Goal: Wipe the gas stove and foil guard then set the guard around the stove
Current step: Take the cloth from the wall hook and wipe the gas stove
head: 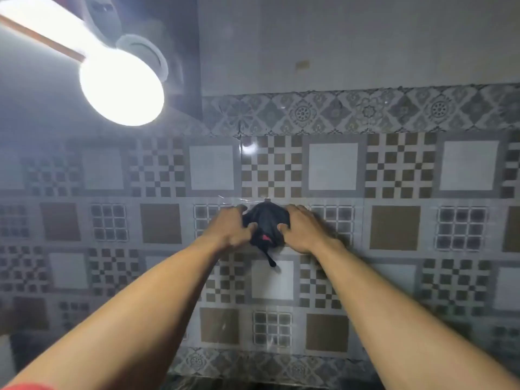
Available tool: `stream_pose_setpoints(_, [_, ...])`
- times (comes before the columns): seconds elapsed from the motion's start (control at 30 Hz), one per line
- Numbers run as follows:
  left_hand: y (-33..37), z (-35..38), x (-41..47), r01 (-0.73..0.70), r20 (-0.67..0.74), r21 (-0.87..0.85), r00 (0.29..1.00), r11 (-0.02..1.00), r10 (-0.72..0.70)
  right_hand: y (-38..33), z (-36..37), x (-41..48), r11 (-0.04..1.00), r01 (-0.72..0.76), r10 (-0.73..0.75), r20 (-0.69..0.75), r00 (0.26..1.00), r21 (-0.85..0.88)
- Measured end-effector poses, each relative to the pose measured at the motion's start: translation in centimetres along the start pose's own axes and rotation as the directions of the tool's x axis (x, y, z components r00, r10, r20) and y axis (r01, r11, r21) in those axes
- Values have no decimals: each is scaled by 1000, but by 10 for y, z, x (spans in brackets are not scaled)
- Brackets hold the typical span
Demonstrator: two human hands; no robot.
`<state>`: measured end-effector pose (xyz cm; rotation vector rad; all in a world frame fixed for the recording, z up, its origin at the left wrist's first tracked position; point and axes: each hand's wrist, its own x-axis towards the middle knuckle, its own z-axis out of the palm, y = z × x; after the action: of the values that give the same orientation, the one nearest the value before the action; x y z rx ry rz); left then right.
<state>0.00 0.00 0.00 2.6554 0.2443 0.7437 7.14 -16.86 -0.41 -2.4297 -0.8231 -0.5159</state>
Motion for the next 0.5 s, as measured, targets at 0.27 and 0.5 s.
stream_pose_setpoints(0.27, [7, 8, 18, -5, -97, 59, 995, 998, 11, 9, 24, 24, 999, -11, 16, -154, 988, 36])
stream_pose_setpoints(0.5, [7, -11, 22, 56, -106, -84, 992, 995, -65, 6, -2, 22, 990, -51, 69, -141, 988, 131])
